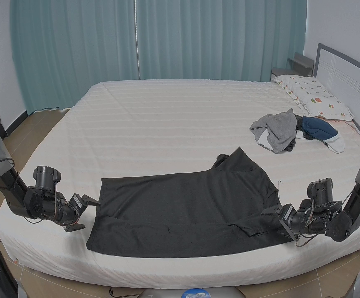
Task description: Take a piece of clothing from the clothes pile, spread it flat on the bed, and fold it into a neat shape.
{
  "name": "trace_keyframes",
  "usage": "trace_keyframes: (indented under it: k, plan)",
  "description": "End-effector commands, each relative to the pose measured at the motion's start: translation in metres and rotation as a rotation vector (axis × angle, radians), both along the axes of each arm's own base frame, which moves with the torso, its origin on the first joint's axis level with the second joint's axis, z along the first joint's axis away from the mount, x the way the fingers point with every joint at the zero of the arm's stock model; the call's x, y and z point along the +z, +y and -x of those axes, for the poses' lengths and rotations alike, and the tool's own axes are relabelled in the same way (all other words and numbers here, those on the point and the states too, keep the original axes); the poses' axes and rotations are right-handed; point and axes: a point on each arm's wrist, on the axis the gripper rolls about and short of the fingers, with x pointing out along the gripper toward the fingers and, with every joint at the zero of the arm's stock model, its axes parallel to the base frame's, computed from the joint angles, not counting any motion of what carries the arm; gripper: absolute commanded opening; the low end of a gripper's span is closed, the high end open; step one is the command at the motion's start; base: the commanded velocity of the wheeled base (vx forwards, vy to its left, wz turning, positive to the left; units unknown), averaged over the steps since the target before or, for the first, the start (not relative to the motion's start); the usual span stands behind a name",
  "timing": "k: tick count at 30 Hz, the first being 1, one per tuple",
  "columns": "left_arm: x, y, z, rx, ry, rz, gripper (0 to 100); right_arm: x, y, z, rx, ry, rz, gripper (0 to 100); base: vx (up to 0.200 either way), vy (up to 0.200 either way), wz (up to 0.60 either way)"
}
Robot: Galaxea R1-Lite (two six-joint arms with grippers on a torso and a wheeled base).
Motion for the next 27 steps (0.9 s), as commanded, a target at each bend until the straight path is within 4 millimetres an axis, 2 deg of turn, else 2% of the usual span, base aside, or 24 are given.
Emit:
trace_keyframes:
  k: [1,6,21,22,27]
  plan:
    - [0.0,0.0,0.0,0.0,0.0,-0.001,100,-0.027,0.005,-0.003,-0.003,0.052,0.02,100,0.0,0.0,0.0]
    - [0.0,0.0,0.0,0.0,0.0,-0.001,100,-0.032,0.01,-0.007,-0.019,0.051,0.025,100,0.0,0.0,0.0]
    - [0.0,0.0,0.0,-0.001,0.0,-0.002,100,-0.027,0.011,-0.018,-0.103,0.011,-0.003,100,0.0,0.0,0.0]
    - [0.0,0.0,0.0,-0.001,0.0,-0.002,100,-0.027,0.011,-0.017,-0.103,0.011,-0.003,0,0.0,0.0,0.0]
    - [0.0,0.0,0.0,-0.001,0.0,-0.002,100,-0.024,0.011,-0.013,-0.103,0.011,-0.002,0,0.0,0.0,0.0]
